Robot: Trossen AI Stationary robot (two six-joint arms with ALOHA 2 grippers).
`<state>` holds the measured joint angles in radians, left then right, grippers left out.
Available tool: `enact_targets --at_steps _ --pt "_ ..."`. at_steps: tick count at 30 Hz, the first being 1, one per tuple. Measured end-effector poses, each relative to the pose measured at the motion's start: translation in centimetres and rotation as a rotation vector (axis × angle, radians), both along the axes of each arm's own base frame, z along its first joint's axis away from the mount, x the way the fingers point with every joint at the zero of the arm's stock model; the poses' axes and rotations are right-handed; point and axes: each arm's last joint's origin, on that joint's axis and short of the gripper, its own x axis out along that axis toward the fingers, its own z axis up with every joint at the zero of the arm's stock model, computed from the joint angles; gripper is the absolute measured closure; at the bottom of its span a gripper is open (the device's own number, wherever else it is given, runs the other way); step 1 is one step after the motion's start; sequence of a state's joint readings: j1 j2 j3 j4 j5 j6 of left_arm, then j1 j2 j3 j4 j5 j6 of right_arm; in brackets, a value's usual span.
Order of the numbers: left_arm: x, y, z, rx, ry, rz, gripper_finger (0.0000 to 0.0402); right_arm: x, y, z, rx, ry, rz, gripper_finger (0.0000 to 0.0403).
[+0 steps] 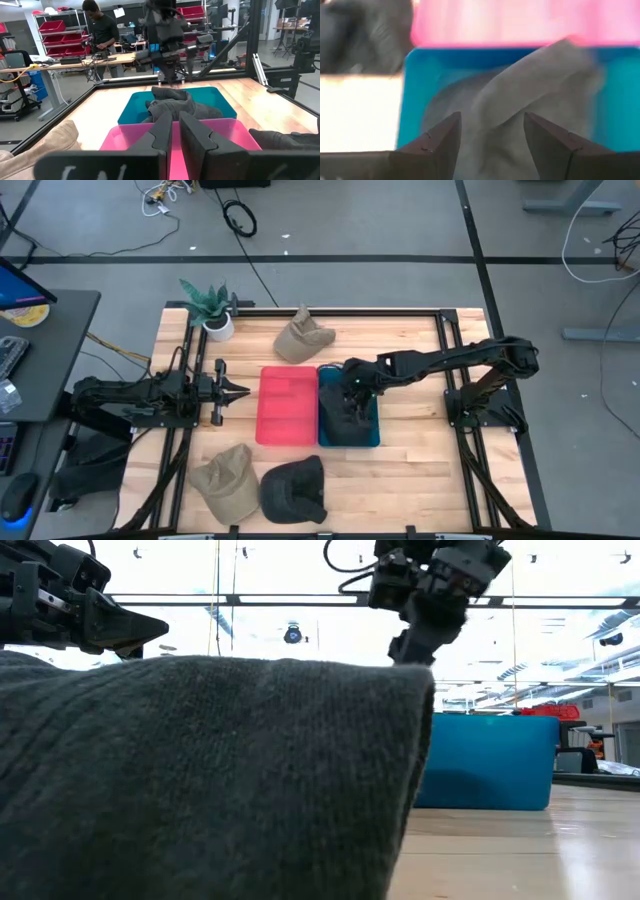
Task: Pick & Place hat
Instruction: Put the gray cap into the blue bin
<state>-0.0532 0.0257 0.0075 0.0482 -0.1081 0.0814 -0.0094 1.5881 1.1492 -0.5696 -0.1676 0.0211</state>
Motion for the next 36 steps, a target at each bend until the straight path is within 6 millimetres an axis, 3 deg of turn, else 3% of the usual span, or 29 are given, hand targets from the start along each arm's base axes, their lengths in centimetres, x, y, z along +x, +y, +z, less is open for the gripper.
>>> enact_targets --at_steps 5,13,21,29,36 --pt "0.0 0.0 0.0 0.000 0.000 0.000 0.0362 0.6 -0.7 1.1 -0.100 -0.119 -0.089 0.0183" --pt "0.0 0.0 0.0 0.000 0.000 0.000 0.0362 0.7 -1.2 3.4 -0.029 -0.275 -0.202 0.0183" --pt "0.0 0.0 0.0 0.000 0.000 0.000 0.0362 -0.7 -1.0 6.3 0.033 -0.386 -0.250 0.0183" --pt "0.0 0.0 0.0 0.000 0.000 0.000 0.0362 -0.7 -0.1 6.2 0.057 -0.374 -0.233 0.0183" --pt "0.0 0.0 0.0 0.000 0.000 0.000 0.0362 -0.5 2.4 5.7 0.085 -0.346 -0.165 0.0183"
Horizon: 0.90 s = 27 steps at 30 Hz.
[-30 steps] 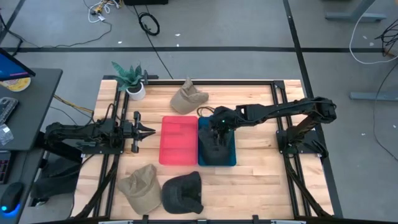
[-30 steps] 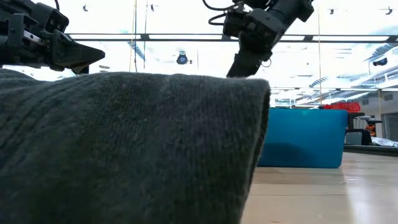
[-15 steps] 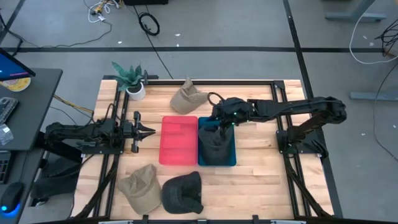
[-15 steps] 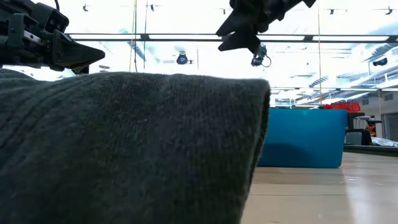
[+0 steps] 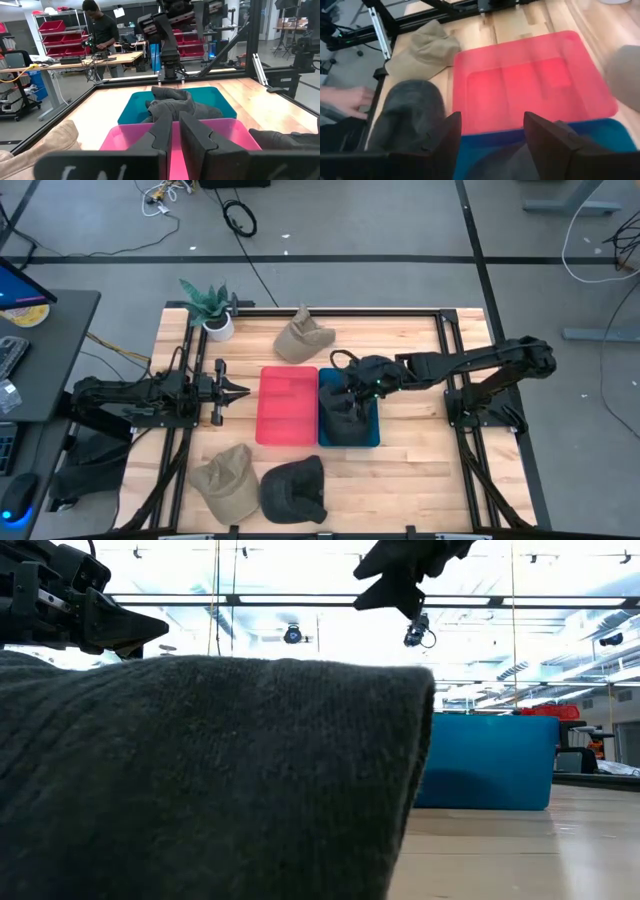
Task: Pick & Place hat
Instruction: Put the gray cap into the blue bin
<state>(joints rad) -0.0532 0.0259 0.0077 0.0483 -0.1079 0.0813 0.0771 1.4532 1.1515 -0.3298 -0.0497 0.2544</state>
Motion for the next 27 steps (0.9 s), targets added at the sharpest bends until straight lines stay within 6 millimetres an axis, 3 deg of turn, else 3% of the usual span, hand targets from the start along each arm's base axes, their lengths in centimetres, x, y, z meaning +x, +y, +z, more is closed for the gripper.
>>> enact_targets --at_steps 11,18,24,27 --pt "0.0 0.0 0.0 0.000 0.000 0.000 0.0362 0.6 6.0 -0.2 -0.043 -0.107 0.208 0.0183" --pt "0.0 0.0 0.0 0.000 0.000 0.001 0.0362 2.8 10.1 -2.4 -0.228 -0.277 0.416 0.0183" --pt "0.0 0.0 0.0 0.000 0.001 0.003 0.0362 4.3 11.0 -3.1 -0.286 -0.418 0.441 0.0183" --pt "0.0 0.0 0.0 0.000 0.000 0.003 0.0362 4.6 11.1 -3.9 -0.301 -0.395 0.454 0.0183"
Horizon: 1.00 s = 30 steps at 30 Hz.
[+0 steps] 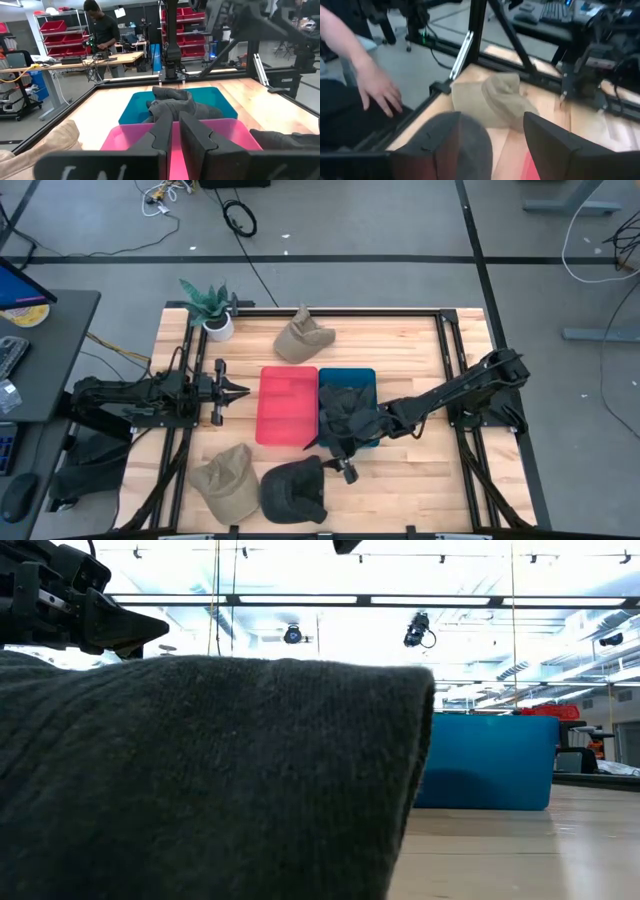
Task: Pick & Place hat
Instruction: Put the gray cap into the blue bin
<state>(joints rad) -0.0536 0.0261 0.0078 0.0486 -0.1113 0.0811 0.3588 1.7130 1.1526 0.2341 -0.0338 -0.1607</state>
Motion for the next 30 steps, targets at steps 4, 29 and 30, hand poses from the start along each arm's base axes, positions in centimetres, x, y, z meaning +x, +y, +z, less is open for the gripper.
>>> enact_targets --at_steps 4,29,30 --pt "0.0 0.0 0.0 0.000 0.000 0.000 0.0362 0.2 0.3 -0.7 -0.014 0.027 0.007 0.0183" --pt "0.0 0.0 0.0 0.000 0.000 0.000 0.0362 6.8 4.3 -5.3 -0.339 0.299 0.081 0.0183" --pt "0.0 0.0 0.0 0.000 -0.002 0.000 0.0362 6.9 4.3 -5.6 -0.341 0.304 0.081 0.0183"
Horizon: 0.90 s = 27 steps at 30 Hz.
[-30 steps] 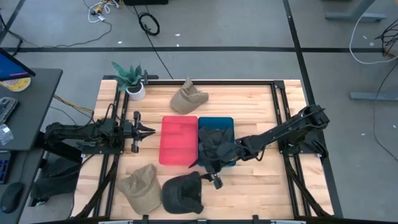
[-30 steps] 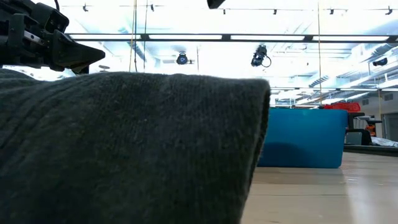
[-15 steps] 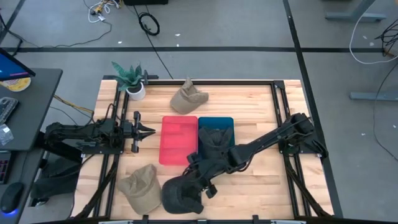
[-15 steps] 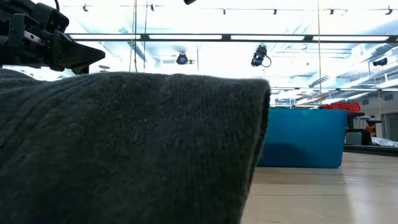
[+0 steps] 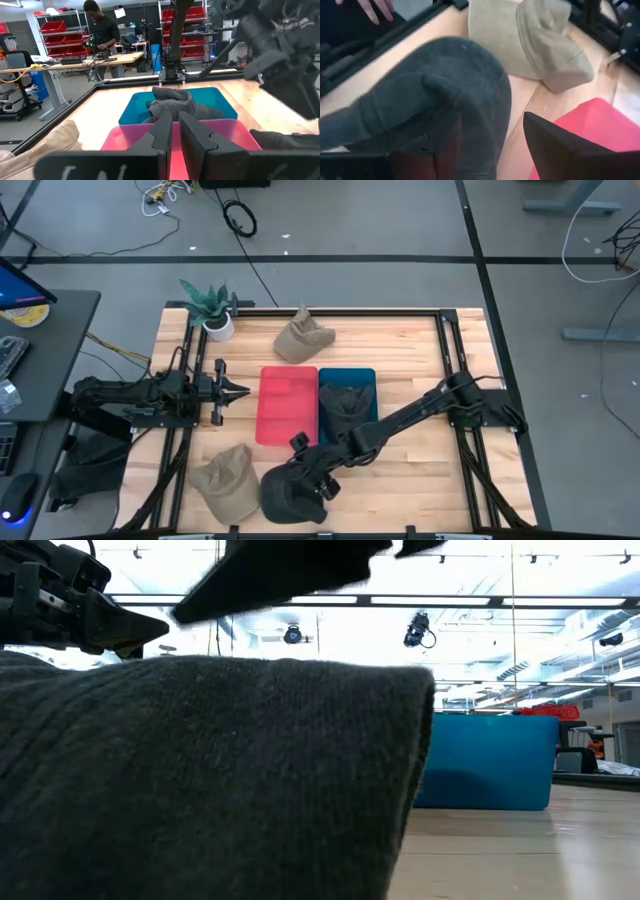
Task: Pick & Place hat
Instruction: Put the gray cap into the blue bin
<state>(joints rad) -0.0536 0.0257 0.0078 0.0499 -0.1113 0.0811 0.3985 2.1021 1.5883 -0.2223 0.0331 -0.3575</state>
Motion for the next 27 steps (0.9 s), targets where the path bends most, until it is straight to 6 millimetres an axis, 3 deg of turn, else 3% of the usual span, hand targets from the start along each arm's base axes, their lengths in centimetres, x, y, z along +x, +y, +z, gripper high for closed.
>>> enact_targets --at_steps 15,20,24,27 --pt "0.0 0.0 0.0 0.000 0.001 0.000 0.0362 2.0 -0.5 -5.3 0.095 0.066 0.038 0.0183" --pt "0.0 0.0 0.0 0.000 0.001 0.000 0.0362 2.2 -1.0 -6.2 0.107 0.091 0.020 0.0186" --pt "0.0 0.0 0.0 0.000 0.002 0.000 0.0362 2.3 -1.1 -6.0 0.146 0.095 0.007 0.0223" --pt "0.0 0.0 0.0 0.000 0.001 0.000 0.0362 2.3 -1.1 -5.8 0.167 0.099 0.023 0.0294"
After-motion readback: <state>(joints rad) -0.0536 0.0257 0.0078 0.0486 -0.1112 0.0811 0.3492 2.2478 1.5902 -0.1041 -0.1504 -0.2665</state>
